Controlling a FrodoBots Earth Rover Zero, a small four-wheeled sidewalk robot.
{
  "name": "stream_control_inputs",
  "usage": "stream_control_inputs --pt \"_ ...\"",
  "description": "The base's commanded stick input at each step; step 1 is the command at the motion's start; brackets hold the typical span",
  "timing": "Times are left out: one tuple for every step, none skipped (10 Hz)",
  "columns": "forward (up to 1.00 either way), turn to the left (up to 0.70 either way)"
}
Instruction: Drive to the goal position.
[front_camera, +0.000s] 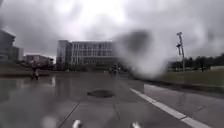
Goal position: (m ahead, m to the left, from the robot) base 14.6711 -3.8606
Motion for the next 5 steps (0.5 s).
stream_control_inputs --pt "0.70 0.00" --pt "0.70 0.00" --pt "0.70 0.00" --pt "0.70 0.00" --pt "0.70 0.00"
